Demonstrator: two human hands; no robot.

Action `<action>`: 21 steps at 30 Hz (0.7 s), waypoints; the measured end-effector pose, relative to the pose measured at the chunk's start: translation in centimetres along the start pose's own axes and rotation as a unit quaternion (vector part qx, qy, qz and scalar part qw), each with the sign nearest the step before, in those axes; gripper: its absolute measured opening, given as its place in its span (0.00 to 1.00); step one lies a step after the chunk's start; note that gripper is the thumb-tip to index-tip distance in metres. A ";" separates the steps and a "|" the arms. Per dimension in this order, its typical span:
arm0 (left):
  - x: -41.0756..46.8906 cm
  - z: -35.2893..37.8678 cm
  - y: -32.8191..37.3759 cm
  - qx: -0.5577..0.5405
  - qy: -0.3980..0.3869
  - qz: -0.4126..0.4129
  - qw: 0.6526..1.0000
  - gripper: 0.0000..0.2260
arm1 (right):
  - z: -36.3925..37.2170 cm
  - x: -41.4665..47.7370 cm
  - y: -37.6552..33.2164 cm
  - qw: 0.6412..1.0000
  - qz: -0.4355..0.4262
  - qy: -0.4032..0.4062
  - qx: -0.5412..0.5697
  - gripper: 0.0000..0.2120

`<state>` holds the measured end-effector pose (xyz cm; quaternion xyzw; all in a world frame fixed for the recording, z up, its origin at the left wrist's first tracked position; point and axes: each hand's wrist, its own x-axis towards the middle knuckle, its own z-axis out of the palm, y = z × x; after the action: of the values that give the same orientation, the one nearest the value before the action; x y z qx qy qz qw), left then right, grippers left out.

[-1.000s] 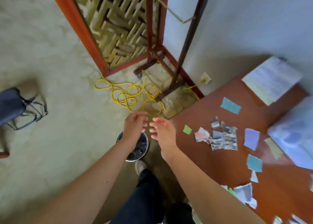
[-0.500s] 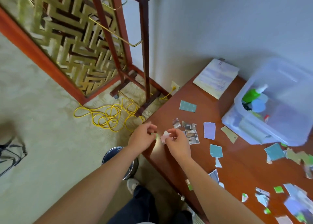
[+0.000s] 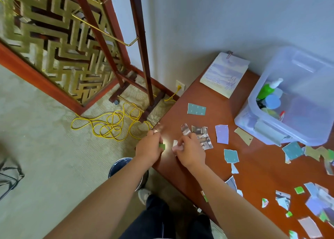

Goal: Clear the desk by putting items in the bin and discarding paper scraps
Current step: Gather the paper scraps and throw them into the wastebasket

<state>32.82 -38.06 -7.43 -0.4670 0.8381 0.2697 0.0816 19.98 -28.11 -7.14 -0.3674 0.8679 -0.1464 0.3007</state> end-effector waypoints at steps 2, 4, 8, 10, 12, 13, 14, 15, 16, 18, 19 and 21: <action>0.0 0.0 0.1 0.007 -0.002 0.004 1.000 0.07 | 0.0 0.0 0.1 1.000 -0.005 0.006 -0.017 0.13; -0.1 0.0 0.2 -0.015 -0.011 -0.003 1.000 0.07 | -0.1 -0.1 0.2 1.000 -0.006 0.011 -0.028 0.16; -0.1 0.4 0.3 -0.137 -0.044 -0.044 0.989 0.06 | -0.3 -0.1 0.3 1.000 0.004 0.006 -0.011 0.13; 0.0 0.5 0.5 -0.201 -0.050 -0.061 0.976 0.03 | -0.4 -0.1 0.3 1.000 0.016 0.005 0.012 0.12; 0.0 0.4 1.1 -0.290 -0.056 -0.084 0.952 0.02 | -0.8 -0.2 0.3 0.998 0.034 -0.006 0.052 0.10; 0.0 0.2 1.6 -0.337 -0.061 -0.101 0.934 0.03 | -1.0 -0.2 0.5 0.996 0.042 -0.018 0.071 0.09; -0.1 0.0 2.2 -0.379 -0.067 -0.119 0.915 0.03 | -1.2 -0.2 0.7 0.995 0.045 -0.031 0.085 0.08; -0.2 -0.3 2.7 -0.413 -0.072 -0.136 0.898 0.04 | -1.4 -0.3 0.9 0.994 0.048 -0.040 0.094 0.08; -0.2 -0.5 3.2 -0.440 -0.076 -0.153 0.882 0.05 | -1.5 -0.4 1.1 0.992 0.054 -0.041 0.103 0.08; -0.2 -0.8 4.0 -0.484 -0.082 -0.182 0.852 0.07 | -1.8 -0.7 1.5 0.987 0.073 -0.028 0.144 0.08; -0.3 -0.9 4.4 -0.501 -0.082 -0.198 0.839 0.07 | -2.0 -0.9 1.5 0.979 0.084 -0.019 0.186 0.07; -0.3 -1.2 5.0 -0.536 -0.078 -0.229 0.809 0.08 | -2.7 -1.4 1.8 0.950 0.110 -0.011 0.291 0.08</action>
<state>28.94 -36.38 -4.45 -0.5923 0.4202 0.6850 -0.0575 18.07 -25.80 -5.29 -0.1679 0.8190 -0.3551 0.4182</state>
